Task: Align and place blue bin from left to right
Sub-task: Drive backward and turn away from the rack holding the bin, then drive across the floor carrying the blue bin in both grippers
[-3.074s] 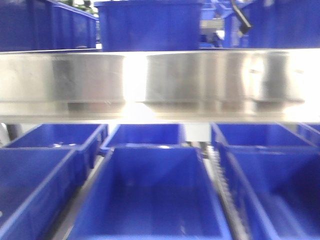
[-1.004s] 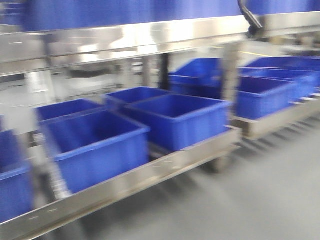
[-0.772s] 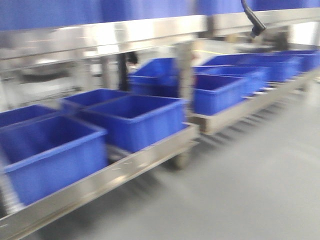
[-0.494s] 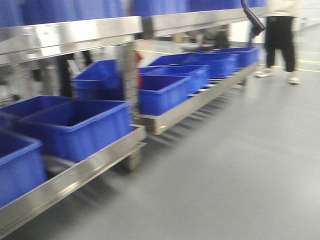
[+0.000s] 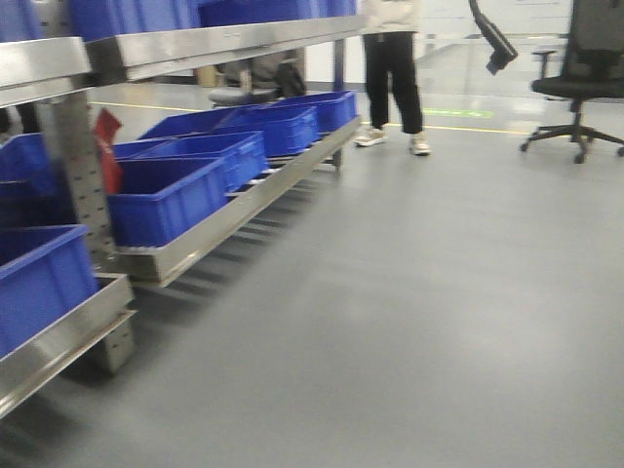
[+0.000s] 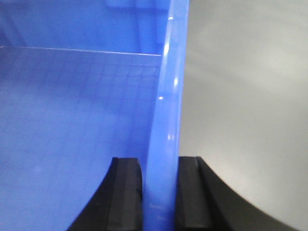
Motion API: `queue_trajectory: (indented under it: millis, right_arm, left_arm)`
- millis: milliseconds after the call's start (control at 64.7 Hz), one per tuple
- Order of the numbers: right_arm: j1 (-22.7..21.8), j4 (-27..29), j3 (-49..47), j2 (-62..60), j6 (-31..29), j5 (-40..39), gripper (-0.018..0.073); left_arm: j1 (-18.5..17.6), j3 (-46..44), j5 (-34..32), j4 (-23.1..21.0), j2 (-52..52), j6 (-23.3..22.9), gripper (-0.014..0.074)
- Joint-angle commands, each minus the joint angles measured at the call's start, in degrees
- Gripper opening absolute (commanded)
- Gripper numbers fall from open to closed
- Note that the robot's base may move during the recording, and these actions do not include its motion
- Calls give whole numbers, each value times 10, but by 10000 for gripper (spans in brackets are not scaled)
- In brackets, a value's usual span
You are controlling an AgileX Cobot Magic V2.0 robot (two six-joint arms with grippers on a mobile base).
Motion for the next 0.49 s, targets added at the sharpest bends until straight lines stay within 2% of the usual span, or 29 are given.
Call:
queue_trajectory:
  millis: [0,479]
  right_arm:
    - [1,-8,-12,-13,-24,-87,-70]
    - [1,-8,-12,-13,-24,-87,-70]
  left_arm:
    - [-5,-10,-56,-13,-14,11,-17]
    - [-5,-10,-56,-13,-14,11,-17]
